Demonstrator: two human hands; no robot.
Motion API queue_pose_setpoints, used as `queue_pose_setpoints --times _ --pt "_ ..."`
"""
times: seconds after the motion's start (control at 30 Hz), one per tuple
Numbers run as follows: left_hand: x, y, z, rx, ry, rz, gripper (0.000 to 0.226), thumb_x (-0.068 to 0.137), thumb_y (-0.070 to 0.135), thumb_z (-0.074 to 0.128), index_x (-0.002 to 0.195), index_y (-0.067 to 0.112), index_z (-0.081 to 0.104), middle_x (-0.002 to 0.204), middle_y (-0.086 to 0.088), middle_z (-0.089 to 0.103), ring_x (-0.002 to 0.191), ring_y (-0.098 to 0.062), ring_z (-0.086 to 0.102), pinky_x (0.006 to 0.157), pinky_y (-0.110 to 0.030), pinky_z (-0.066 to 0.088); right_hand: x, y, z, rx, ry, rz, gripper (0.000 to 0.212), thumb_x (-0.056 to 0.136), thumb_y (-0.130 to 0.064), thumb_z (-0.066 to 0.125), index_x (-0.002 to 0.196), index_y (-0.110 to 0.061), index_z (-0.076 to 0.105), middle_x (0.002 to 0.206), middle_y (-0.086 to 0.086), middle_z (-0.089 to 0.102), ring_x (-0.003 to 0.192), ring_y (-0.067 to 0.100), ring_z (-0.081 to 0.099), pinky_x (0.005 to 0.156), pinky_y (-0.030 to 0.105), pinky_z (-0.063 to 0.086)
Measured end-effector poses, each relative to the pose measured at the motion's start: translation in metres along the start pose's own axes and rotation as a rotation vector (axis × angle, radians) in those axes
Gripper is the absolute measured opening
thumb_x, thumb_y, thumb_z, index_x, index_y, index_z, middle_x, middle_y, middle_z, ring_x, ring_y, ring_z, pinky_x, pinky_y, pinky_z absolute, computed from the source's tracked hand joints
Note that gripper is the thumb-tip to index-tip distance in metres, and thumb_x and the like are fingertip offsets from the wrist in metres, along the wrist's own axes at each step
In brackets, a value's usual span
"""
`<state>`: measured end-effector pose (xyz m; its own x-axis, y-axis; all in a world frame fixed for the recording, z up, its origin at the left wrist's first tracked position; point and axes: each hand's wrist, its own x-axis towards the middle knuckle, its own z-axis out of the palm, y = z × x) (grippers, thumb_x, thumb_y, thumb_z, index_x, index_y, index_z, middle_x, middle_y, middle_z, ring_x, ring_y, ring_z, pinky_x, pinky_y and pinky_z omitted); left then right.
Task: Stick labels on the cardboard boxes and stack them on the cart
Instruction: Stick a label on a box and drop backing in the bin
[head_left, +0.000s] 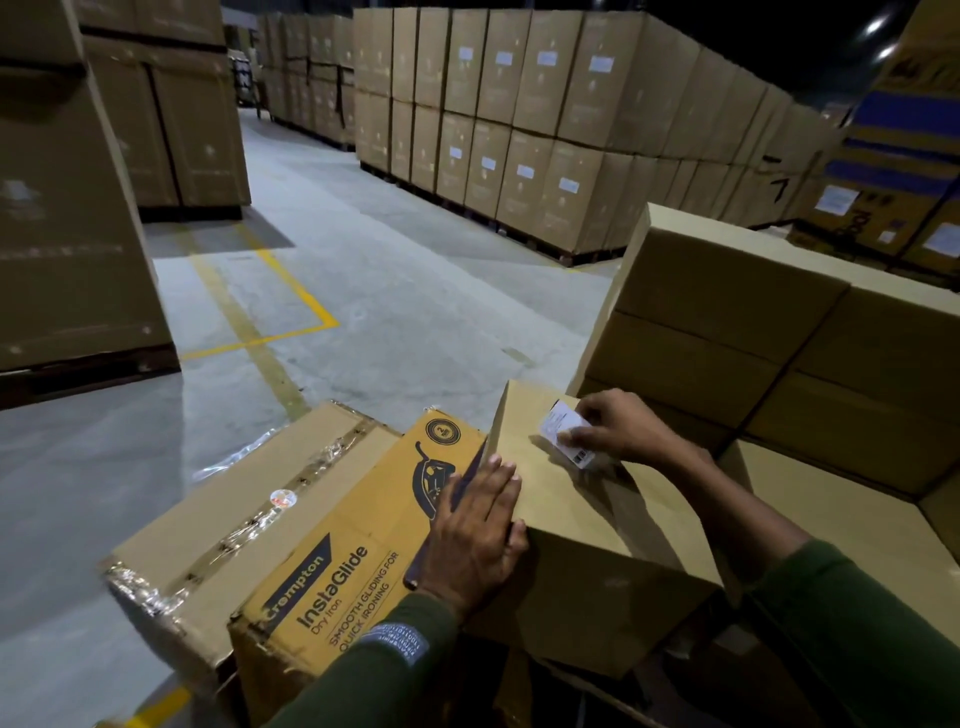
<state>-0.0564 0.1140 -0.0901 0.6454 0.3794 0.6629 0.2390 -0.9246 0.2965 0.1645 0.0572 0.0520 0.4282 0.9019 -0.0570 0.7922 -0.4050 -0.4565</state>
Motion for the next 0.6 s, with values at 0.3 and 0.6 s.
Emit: queue_pose_setpoints --times 0.3,0.6 --pt "-0.001 -0.004 0.004 -0.012 -0.005 0.009 0.048 0.095 0.032 0.042 0.139 0.011 0.044 0.146 -0.011 0.050 0.141 -0.025 0.039 0.099 -0.063 0.044 -0.028 0.030 0.044 0.672 0.207 0.079 0.034 0.099 -0.044 0.053 0.110 -0.014 0.065 0.103 0.010 0.075 0.095 0.030 0.072 0.090 0.056 0.055" --pt "-0.001 -0.002 0.004 -0.032 0.023 0.017 0.047 0.095 0.029 0.043 0.137 0.010 0.046 0.145 -0.012 0.050 0.140 -0.025 0.040 0.101 -0.060 0.044 -0.019 0.004 0.055 0.514 0.065 -0.100 0.059 0.090 -0.071 0.048 0.108 -0.017 0.061 0.105 0.003 0.073 0.096 0.023 0.070 0.088 0.057 0.052"
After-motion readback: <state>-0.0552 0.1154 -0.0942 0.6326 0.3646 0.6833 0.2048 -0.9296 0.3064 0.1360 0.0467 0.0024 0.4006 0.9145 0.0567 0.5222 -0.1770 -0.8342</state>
